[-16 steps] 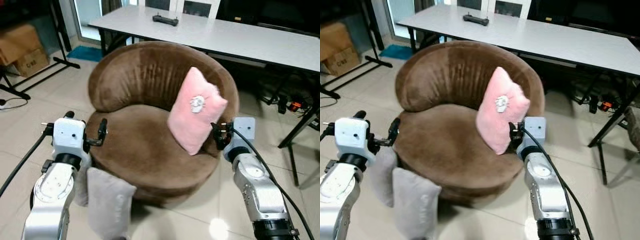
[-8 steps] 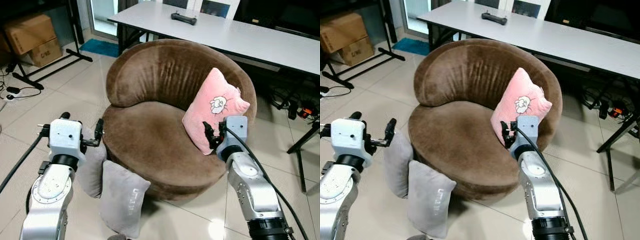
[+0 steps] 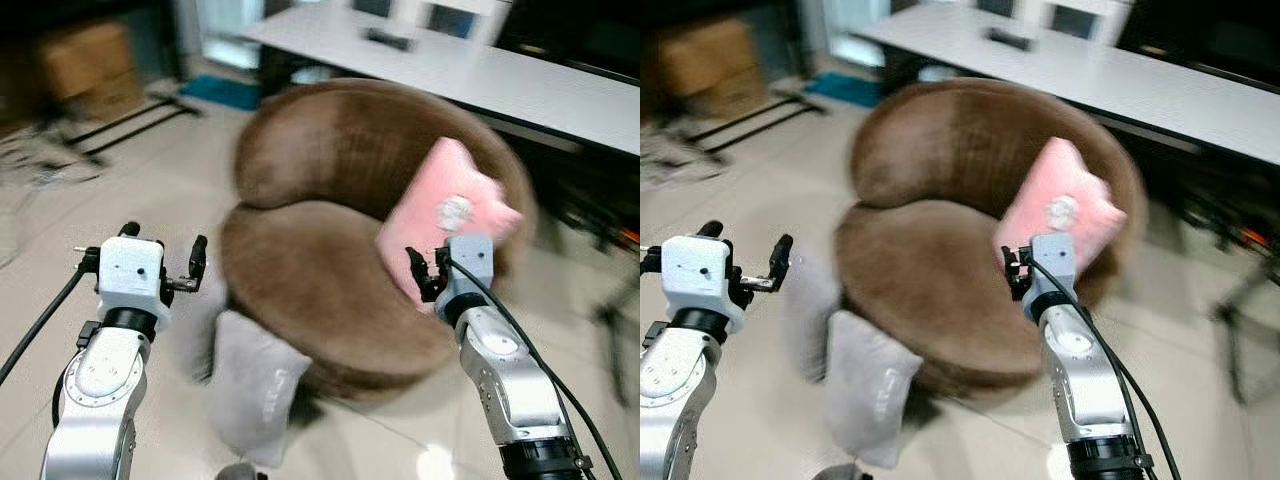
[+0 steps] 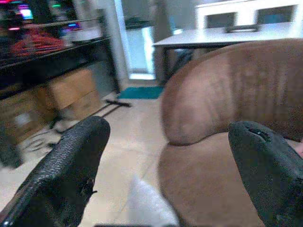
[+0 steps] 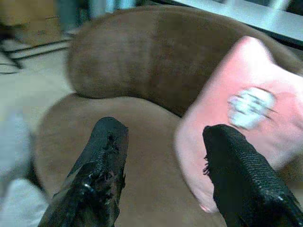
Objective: Move the pillow to the sofa from floor
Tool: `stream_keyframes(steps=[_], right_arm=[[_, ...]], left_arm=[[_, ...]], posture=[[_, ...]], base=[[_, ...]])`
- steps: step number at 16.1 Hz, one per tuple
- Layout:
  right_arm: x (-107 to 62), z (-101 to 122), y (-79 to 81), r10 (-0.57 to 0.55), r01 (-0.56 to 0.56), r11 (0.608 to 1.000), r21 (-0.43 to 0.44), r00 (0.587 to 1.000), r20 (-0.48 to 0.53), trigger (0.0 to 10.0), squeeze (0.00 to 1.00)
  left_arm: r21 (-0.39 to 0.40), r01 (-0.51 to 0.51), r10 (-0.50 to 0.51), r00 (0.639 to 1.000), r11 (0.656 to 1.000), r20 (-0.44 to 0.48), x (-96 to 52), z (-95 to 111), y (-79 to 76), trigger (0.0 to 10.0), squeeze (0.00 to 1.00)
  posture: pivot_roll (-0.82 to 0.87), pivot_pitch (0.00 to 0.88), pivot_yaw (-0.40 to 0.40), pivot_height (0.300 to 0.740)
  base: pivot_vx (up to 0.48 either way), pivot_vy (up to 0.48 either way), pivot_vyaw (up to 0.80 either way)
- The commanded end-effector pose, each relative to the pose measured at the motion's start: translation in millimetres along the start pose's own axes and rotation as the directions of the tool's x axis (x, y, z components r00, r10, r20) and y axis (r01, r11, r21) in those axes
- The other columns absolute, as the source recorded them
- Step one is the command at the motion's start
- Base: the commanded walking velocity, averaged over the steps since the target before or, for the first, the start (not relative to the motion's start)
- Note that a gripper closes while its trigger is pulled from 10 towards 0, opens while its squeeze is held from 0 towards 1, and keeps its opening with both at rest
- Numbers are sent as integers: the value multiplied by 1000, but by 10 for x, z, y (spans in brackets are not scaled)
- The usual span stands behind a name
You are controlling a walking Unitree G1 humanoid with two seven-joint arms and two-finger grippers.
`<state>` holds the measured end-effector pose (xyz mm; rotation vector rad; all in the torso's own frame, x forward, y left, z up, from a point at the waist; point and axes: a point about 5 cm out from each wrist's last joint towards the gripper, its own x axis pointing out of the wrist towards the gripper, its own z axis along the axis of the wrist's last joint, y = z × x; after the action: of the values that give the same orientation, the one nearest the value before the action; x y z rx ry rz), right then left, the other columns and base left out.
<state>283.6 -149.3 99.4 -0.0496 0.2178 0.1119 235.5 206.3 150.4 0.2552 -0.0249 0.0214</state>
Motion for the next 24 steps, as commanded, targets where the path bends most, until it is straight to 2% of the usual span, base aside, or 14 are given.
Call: stream_keyframes(steps=[1, 7, 15, 16, 18, 20, 21, 24], right_arm=[[-4, 27, 24, 28, -28, 1000, -4, 1000, 12, 10000, 0], [-17, 2, 123, 84, -84, 996, 1, 996, 4, 10000, 0], [-8, 6, 101, 78, -78, 997, -2, 997, 8, 10000, 0], [-4, 7, 84, 62, -62, 998, 8, 998, 12, 10000, 0], [19, -19, -66, -51, 51, 999, -17, 999, 2, 10000, 0], [3, -27, -131, -91, 91, 995, -29, 996, 3, 10000, 0], [0, -39, -156, -110, 110, 994, -4, 994, -4, 10000, 0], [-3, -65, -162, -126, 126, 992, 9, 992, -16, 10000, 0]], left_arm=[[-3, 5, -5, 1000, 1000, 19, 0, 31, -28, 10000, 0], [-8, 15, -15, 1000, 1000, 24, -8, 32, -18, 10000, 0], [-9, 15, -15, 1000, 1000, 26, -22, 27, -16, 10000, 0], [-9, 15, -14, 1000, 1000, 27, -21, 25, -18, 10000, 0], [3, 9, -9, 1000, 1000, 18, -8, 4, -8, 10000, 0], [14, 4, -4, 1000, 1000, 13, 4, -3, -7, 10000, 0], [21, 7, -7, 1000, 1000, 14, 9, -4, -12, 10000, 0], [20, 11, -11, 1000, 1000, 15, 16, -4, -31, 10000, 0]], posture=[[109, 0, -77, 740], [114, 0, -82, 740], [118, 0, -89, 740], [120, 0, -92, 740], [118, 0, -90, 740], [115, 0, -89, 740], [114, 0, -90, 740], [113, 0, -90, 740]], base=[[0, 0, 800], [127, 0, 800], [260, 0, 800], [259, 0, 0], [120, 0, 0], [0, 0, 0], [0, 0, 0], [0, 0, -725]])
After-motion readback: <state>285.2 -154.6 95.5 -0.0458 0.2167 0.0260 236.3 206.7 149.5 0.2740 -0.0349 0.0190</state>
